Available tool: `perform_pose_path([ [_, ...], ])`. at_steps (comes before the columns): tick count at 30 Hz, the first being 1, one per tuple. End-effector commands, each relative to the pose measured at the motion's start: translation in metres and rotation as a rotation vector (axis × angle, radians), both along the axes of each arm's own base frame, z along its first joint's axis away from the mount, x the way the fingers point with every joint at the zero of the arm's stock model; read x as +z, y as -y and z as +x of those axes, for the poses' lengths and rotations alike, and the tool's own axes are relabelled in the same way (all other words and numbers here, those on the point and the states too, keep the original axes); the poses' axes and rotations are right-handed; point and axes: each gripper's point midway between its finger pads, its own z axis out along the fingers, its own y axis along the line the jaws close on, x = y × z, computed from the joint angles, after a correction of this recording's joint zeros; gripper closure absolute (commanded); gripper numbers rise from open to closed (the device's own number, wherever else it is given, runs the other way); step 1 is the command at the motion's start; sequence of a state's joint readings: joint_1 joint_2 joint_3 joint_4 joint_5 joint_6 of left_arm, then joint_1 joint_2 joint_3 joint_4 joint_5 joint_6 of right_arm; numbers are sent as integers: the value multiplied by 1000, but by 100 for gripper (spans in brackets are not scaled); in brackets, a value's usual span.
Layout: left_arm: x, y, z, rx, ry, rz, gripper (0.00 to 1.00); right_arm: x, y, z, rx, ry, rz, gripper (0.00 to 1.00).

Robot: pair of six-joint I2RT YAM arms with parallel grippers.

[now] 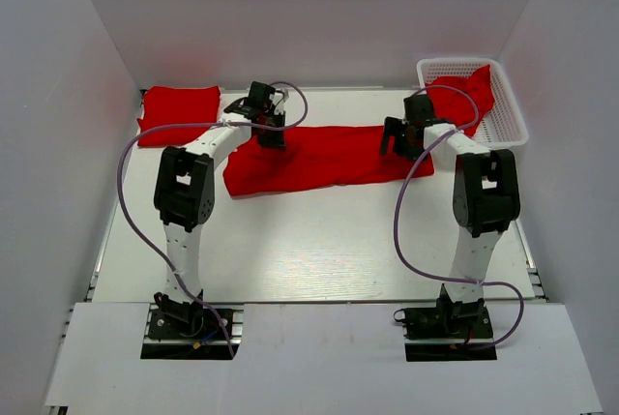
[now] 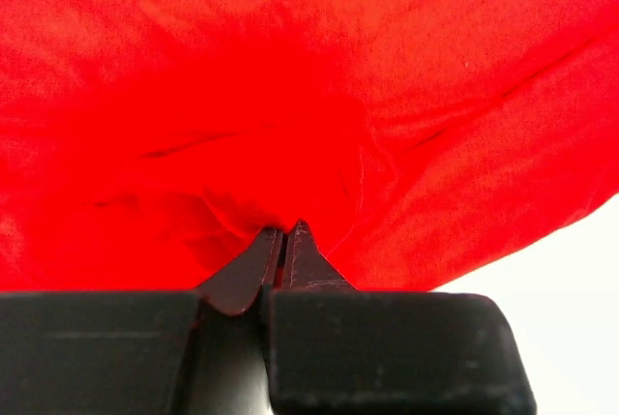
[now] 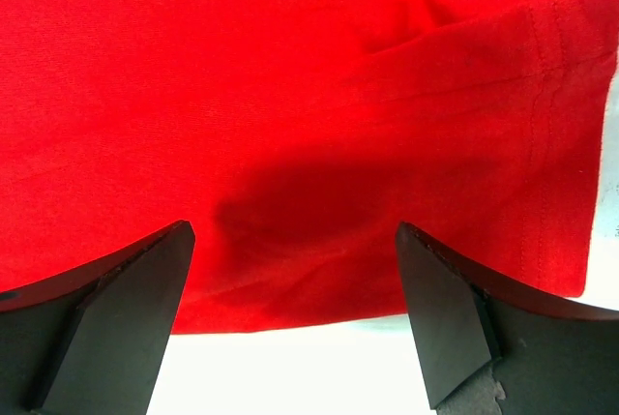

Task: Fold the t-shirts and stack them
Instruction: Fold the other side of the tshirt into a rectangle

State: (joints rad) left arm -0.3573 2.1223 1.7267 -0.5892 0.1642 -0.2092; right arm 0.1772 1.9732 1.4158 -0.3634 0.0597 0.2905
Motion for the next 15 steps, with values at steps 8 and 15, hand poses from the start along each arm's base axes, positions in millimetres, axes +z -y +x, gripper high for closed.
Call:
perform_pose_path([
  [8,14,15,43,-6,91,-12,100,3,4,16,-6,24,-22,10],
  [15,12,5,57,75,110,10,100,1,8,20,-20,15,-38,10],
])
